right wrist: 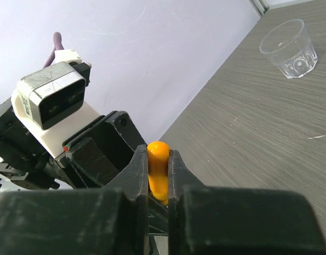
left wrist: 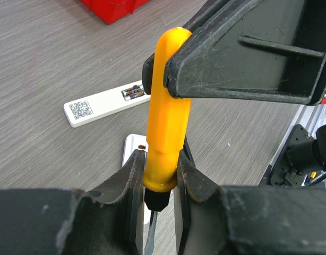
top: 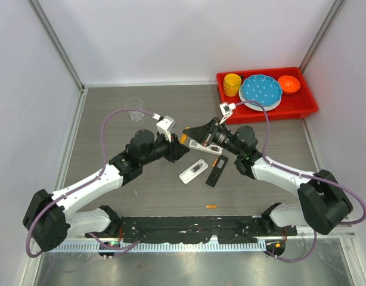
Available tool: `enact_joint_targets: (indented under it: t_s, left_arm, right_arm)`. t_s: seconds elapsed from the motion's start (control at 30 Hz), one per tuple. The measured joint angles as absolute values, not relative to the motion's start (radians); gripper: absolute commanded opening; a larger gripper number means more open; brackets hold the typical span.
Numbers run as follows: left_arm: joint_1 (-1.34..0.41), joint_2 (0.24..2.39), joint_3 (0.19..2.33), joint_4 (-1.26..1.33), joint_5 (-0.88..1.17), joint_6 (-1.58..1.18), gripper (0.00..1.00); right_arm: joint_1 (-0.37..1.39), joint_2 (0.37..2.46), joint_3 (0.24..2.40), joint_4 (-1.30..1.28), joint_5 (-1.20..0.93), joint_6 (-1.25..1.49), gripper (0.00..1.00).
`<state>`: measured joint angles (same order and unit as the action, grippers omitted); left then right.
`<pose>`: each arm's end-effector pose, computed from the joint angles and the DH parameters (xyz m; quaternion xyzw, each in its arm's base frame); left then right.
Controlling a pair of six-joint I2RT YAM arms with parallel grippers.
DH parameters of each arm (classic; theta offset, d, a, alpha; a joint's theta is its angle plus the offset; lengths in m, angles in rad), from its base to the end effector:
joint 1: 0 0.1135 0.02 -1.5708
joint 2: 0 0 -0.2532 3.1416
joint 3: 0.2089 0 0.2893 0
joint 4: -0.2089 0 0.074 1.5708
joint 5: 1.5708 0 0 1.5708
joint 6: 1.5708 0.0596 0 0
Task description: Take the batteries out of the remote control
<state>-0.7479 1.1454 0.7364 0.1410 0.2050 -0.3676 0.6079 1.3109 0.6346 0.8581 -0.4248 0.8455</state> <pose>0.2312 -0.2311 0.2516 0.2104 0.7651 -0.3883 0.4686 0.2646 0.2140 0.2510 -0.0867 0.6404 0.5999 0.4717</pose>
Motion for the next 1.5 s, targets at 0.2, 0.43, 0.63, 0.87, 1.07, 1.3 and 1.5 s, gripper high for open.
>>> enact_joint_targets:
  t_s: [0.2, 0.43, 0.63, 0.87, 1.07, 1.3, 1.5]
  left_arm:
    - [-0.744, 1.145, 0.736, 0.134, 0.198, -0.360, 0.69]
    - [-0.746, 1.128, 0.736, 0.066, 0.191, -0.330, 0.88]
    - [-0.749, 1.111, 0.710, -0.006, 0.158, -0.317, 0.91]
    - [-0.835, 1.221, 0.667, -0.078, 0.043, -0.302, 0.95]
    - [-0.981, 1.327, 0.662, -0.083, -0.080, -0.294, 0.93]
    - [-1.024, 1.414, 0.609, -0.027, -0.154, -0.301, 0.85]
    - [-1.024, 1.452, 0.591, 0.051, -0.195, -0.302, 0.82]
  right_arm:
    - [0.613, 1.320, 0.655, 0.825, -0.428, 0.816, 0.01]
    - [0.623, 1.226, 0.667, 0.615, -0.359, 0.635, 0.01]
    - [0.623, 1.129, 0.670, 0.453, -0.217, 0.461, 0.01]
    - [0.620, 1.119, 0.663, 0.361, -0.095, 0.368, 0.01]
    - [0.614, 1.119, 0.621, 0.356, -0.064, 0.361, 0.01]
    - [0.592, 1.119, 0.584, 0.344, -0.065, 0.366, 0.01]
    - [0.559, 1.119, 0.553, 0.351, -0.072, 0.374, 0.01]
